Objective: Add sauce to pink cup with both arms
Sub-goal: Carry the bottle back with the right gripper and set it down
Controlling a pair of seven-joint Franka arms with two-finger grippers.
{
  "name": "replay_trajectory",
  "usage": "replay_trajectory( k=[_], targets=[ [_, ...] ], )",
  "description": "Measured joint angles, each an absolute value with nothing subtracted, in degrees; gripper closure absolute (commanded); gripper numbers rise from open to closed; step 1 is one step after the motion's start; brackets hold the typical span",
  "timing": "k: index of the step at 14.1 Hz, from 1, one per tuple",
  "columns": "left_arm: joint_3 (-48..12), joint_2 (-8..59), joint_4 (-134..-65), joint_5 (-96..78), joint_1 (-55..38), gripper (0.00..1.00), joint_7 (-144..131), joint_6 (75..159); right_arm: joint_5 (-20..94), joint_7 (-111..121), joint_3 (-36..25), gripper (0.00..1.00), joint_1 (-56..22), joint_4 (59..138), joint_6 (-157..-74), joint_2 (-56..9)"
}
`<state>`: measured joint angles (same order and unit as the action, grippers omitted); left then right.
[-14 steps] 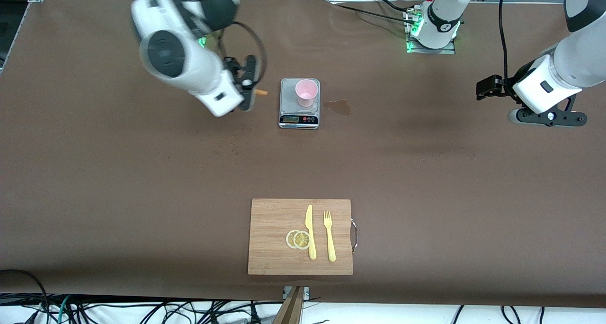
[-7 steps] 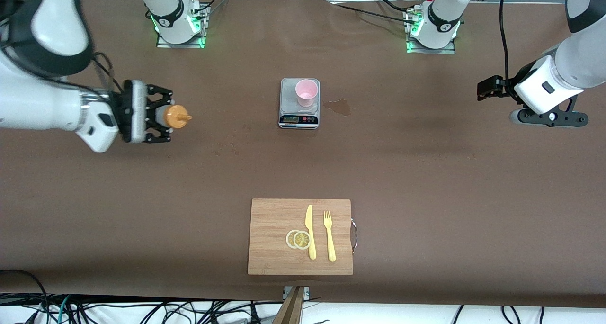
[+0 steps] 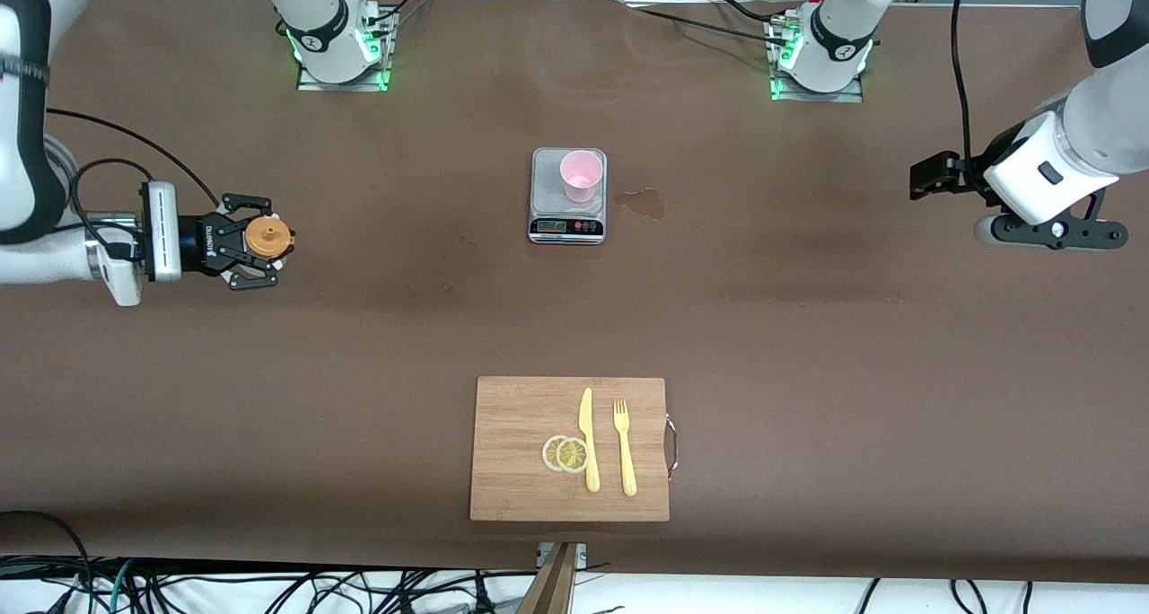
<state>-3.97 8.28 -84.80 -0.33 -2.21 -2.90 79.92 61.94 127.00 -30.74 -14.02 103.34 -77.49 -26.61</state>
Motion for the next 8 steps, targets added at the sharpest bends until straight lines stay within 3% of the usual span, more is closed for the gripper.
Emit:
replay_trajectory(
  k=[4, 8],
  targets=[
    [-3.92, 8.75, -84.35, -0.33, -2.09, 0.0, -2.9, 79.54, 66.38, 146.52, -30.46, 1.0, -9.58, 103.88, -71.62, -36.99],
    [-3.85, 8.61, -83.01, -0.33, -1.83, 0.0, -2.9, 76.34, 69.46, 156.27, -29.36, 1.0, -7.65, 103.94, -66.56, -43.44]
  ],
)
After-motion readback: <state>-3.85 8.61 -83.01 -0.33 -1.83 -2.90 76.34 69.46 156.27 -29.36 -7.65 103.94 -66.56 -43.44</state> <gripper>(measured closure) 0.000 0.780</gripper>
